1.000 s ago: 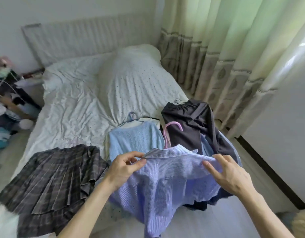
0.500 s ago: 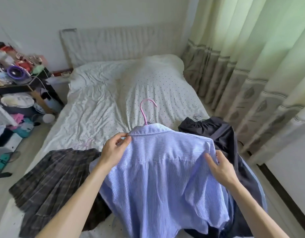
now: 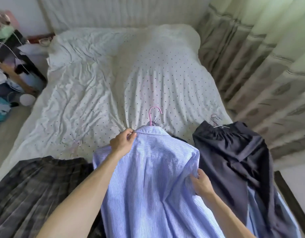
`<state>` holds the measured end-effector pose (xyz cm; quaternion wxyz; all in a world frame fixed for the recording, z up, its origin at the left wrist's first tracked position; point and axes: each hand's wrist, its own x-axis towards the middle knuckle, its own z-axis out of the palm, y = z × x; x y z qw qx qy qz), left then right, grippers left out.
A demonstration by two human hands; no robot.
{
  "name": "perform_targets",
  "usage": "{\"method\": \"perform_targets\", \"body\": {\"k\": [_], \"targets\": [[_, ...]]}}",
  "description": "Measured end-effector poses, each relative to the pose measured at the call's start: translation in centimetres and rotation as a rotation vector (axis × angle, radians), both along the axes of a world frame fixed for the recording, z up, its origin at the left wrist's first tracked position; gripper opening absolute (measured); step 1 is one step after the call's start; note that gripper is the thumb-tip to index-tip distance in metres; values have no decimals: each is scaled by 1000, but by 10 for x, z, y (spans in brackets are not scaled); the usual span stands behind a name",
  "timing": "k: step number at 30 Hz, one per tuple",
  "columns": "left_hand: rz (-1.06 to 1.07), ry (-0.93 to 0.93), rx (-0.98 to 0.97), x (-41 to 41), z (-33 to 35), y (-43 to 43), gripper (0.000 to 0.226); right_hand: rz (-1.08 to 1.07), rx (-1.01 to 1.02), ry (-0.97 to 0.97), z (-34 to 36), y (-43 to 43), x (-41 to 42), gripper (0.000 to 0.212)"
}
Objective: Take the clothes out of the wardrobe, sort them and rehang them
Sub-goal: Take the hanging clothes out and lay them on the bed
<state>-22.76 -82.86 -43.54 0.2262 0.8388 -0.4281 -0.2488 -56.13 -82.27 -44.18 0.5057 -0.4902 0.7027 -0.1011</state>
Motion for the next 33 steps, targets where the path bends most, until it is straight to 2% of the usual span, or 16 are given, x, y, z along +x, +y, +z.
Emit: {"method": "perform_targets", "body": {"k": [4,8,10,13,16,18,21,26,30,33], "targets": [[-27,-10,70,13,-66,-40,25,4,59,73,-39,-29,6,9],[-1,64,138,22,-133,-66,27,15,146,135,-73,-49,7,14],[27,68,136,25,-160,-74,26,67,215,185,-83,-51,10,29],[36,3,187,28,-194,-86,28,219,339,299,-100,-47,8,63],[28,-47,197,32,-221,-99,27,384,430,451,-125,-37,0,80],[-7,-83,187,33,-240,-105,25,424,480,484,-143,-26,-8,86],[-29,-146,176,26,-258,-108,25,443,424,478,-151,-14,-7,86],[-12,-219,115,14,-259,-100,28,483,420,465,-163,-14,-3,109],[39,-148,147,12,-251,-101,35,418,340,443,-157,-8,-21,89],[-1,-221,97,-6,-242,-79,53,327,325,488,-136,10,-45,99]]}}
